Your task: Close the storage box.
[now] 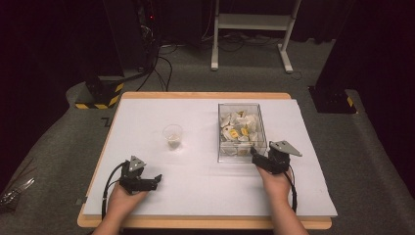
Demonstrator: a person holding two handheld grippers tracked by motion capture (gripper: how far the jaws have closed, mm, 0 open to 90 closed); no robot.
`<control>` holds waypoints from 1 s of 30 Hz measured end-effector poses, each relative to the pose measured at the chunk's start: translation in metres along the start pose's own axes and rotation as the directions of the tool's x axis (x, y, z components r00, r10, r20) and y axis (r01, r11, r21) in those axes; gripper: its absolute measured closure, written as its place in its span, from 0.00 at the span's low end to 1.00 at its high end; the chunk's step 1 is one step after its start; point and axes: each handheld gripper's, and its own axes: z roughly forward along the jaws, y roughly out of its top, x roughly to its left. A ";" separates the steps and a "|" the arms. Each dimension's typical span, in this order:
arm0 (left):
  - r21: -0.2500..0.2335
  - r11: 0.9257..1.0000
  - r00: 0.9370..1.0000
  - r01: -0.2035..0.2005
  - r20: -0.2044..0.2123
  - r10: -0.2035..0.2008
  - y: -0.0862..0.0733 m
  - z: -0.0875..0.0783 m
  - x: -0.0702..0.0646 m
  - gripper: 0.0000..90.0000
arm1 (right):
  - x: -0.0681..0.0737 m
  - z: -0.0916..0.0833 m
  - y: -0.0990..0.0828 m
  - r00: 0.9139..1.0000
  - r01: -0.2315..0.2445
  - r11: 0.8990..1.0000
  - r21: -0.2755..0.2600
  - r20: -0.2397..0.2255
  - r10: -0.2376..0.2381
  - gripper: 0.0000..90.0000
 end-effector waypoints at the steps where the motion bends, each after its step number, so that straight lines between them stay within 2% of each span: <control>1: 0.001 1.000 1.000 -0.001 0.000 0.001 0.000 0.000 0.000 0.09 | 0.000 0.001 0.000 1.000 0.000 1.000 -0.001 -0.001 0.000 0.21; 4: 0.000 1.000 1.000 -0.003 -0.001 0.003 0.000 0.000 0.000 0.09 | -0.001 0.000 -0.001 1.000 -0.012 1.000 0.006 0.000 0.012 0.24; 5: 0.000 1.000 1.000 -0.003 -0.001 0.003 0.000 0.000 0.000 0.09 | 0.000 0.000 -0.002 1.000 -0.004 1.000 0.012 0.001 0.004 0.27; 11: 0.000 1.000 1.000 0.001 0.000 -0.001 0.000 0.000 0.000 0.09 | 0.002 -0.014 -0.012 0.999 0.011 0.998 0.055 -0.034 -0.009 0.27; 14: 0.000 1.000 1.000 -0.002 -0.001 0.002 0.000 0.000 0.000 0.09 | 0.002 -0.022 -0.020 0.999 0.036 0.996 0.088 -0.039 -0.033 0.27; 18: 0.001 1.000 1.000 -0.003 0.000 0.003 0.000 0.000 0.000 0.09 | 0.001 -0.034 -0.031 0.996 0.084 0.988 0.131 -0.032 -0.080 0.27; 23: 0.001 1.000 1.000 -0.006 -0.002 0.006 0.000 0.000 0.000 0.09 | -0.003 -0.045 -0.047 0.989 0.145 0.973 0.180 -0.016 -0.144 0.27; 24: 0.001 1.000 1.000 -0.006 -0.001 0.006 0.000 -0.001 0.000 0.09 | -0.003 -0.046 -0.049 0.991 0.136 0.972 0.190 -0.015 -0.135 0.27; 26: 0.002 1.000 1.000 -0.005 0.001 0.005 0.000 -0.001 0.001 0.10 | -0.003 -0.048 -0.051 0.989 0.147 0.973 0.175 -0.020 -0.146 0.27; 28: 0.002 1.000 1.000 -0.007 0.000 0.007 0.000 -0.001 0.001 0.10 | 0.000 -0.046 -0.053 0.986 0.168 0.967 0.192 -0.028 -0.166 0.27; 30: 0.000 1.000 1.000 -0.006 -0.001 0.006 -0.001 -0.001 0.000 0.10 | 0.005 -0.045 -0.054 0.978 0.209 0.958 0.199 -0.028 -0.207 0.28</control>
